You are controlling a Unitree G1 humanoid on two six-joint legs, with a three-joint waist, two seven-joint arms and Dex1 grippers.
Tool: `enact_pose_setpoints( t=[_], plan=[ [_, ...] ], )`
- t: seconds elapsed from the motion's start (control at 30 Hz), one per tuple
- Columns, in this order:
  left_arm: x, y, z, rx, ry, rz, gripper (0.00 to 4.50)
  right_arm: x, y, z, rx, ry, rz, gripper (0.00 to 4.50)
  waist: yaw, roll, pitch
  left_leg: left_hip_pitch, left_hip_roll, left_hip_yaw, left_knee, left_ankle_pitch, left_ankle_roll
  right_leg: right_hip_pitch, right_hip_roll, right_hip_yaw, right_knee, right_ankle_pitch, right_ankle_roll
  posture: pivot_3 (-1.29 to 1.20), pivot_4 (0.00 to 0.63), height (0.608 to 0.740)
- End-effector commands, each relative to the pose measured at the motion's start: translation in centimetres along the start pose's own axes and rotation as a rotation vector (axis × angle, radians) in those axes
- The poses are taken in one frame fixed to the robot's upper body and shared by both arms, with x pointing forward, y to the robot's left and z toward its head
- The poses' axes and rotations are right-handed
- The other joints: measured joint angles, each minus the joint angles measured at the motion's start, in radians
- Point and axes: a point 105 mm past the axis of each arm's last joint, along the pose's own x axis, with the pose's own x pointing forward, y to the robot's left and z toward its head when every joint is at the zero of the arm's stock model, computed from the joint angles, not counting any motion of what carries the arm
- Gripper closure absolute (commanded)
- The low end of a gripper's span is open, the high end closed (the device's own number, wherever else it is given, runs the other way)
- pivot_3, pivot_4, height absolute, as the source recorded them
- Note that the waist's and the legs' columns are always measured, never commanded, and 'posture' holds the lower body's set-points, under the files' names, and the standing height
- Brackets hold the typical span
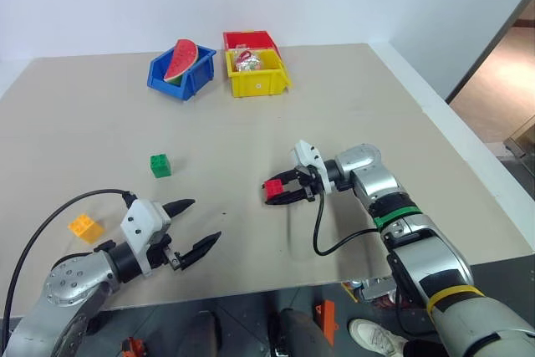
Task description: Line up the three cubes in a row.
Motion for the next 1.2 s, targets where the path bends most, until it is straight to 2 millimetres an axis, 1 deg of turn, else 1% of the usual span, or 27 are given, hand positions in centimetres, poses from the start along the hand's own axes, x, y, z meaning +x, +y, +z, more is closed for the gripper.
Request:
enact_pose_setpoints(
  t=[0.03, 0.17, 0.4, 0.47, 0.6, 0.63, 0.67, 0.7, 0.83, 0.97, 1.1, 1.2],
  plan=[
    [-0.1, -0.5, 1.1, 0.034, -0.029, -0.011, 0.00, -0.3, -0.4, 1.2, -0.057, -0.011, 0.019, 3.22, 0.000, 0.000, 0.000, 0.000, 0.000, 0.000, 0.000, 0.000, 0.000, -0.001, 0.000, 0.000, 0.001, 0.000, 0.000, 0.00, 0.150, 0.740],
    [-0.2, -0.6, 1.1, 0.037, -0.025, -0.011, 0.00, -0.2, -0.4, 1.0, -0.074, -0.002, 0.027, 3.22, 0.000, 0.000, 0.000, 0.000, 0.000, 0.002, 0.000, 0.000, 0.000, -0.003, 0.000, 0.003, 0.004, 0.000, -0.001, 0.00, 0.150, 0.740],
    [-0.2, -0.9, 1.0, 0.041, -0.014, -0.012, 0.00, 0.1, -0.9, 0.8, -0.047, -0.013, -0.001, 3.22, -0.001, 0.000, 0.000, 0.000, 0.002, 0.003, 0.002, 0.000, 0.000, -0.006, 0.003, 0.007, 0.008, 0.000, -0.002, 0.00, 0.150, 0.740],
    [-0.3, -1.0, 1.0, 0.041, -0.010, -0.013, 0.00, 0.1, -1.1, 0.9, -0.041, -0.016, -0.011, 2.15, -0.001, 0.000, 0.000, 0.000, 0.002, 0.003, 0.002, 0.000, 0.000, -0.006, 0.004, 0.008, 0.008, 0.000, -0.003, 0.00, 0.150, 0.740],
    [-0.4, -0.8, 0.8, 0.036, -0.004, 0.001, 0.00, 0.0, -1.6, 1.4, -0.032, -0.037, -0.040, 0.88, -0.001, 0.000, 0.000, 0.000, 0.003, 0.003, 0.001, 0.000, 0.000, -0.007, 0.005, 0.008, 0.008, 0.000, -0.004, 0.00, 0.150, 0.740],
    [-0.4, -0.7, 0.7, 0.035, -0.004, 0.007, 0.00, -0.1, -1.7, 1.6, -0.029, -0.045, -0.048, 0.48, -0.001, 0.000, 0.000, 0.000, 0.004, 0.004, 0.001, 0.000, 0.000, -0.007, 0.005, 0.008, 0.008, 0.000, -0.004, 0.00, 0.150, 0.740],
    [-0.5, -0.6, 0.7, 0.034, -0.004, 0.014, 0.00, -0.2, -1.8, 1.7, -0.023, -0.053, -0.052, 0.18, -0.001, 0.000, 0.000, 0.000, 0.004, 0.004, 0.001, 0.000, 0.000, -0.007, 0.006, 0.009, 0.009, 0.000, -0.004, 0.00, 0.150, 0.740],
    [-0.5, -0.4, 0.7, 0.033, -0.009, 0.036, 0.00, -0.3, -2.0, 2.0, -0.032, -0.064, -0.058, 0.02, -0.001, 0.000, 0.000, 0.000, 0.004, 0.004, 0.001, 0.000, 0.000, -0.007, 0.006, 0.009, 0.009, 0.000, -0.004, 0.00, 0.150, 0.740],
    [-0.8, 1.7, 1.1, 0.023, -0.050, 0.191, 0.00, -0.8, -2.7, 4.0, -0.052, -0.139, -0.101, 0.02, 0.000, 0.000, 0.000, 0.000, 0.004, 0.004, 0.001, 0.000, 0.000, -0.007, 0.006, 0.009, 0.009, 0.001, -0.004, 0.00, 0.150, 0.740],
    [-1.3, 4.6, 2.0, 0.009, -0.098, 0.422, 0.00, -1.5, -3.3, 6.3, -0.081, -0.209, -0.133, 0.02, 0.000, 0.000, 0.000, 0.000, 0.004, 0.005, 0.002, 0.000, 0.000, -0.007, 0.006, 0.010, 0.009, 0.001, -0.004, 0.00, 0.150, 0.740],
    [-0.7, 6.2, 2.8, -0.023, -0.108, 0.579, 0.00, -1.7, -2.9, 8.4, -0.085, -0.274, -0.116, 0.02, 0.000, 0.000, 0.000, 0.000, 0.004, 0.005, 0.002, 0.000, 0.000, -0.007, 0.007, 0.011, 0.009, 0.002, -0.003, 0.00, 0.150, 0.740],
    [-0.2, 7.8, 2.1, -0.134, -0.075, 0.712, 0.00, -1.6, -2.4, 9.2, -0.099, -0.286, -0.102, 0.02, 0.000, -0.001, -0.001, 0.000, 0.004, 0.005, 0.003, 0.000, 0.000, -0.007, 0.007, 0.011, 0.009, 0.003, -0.002, 0.00, 0.150, 0.740]
  ],
)
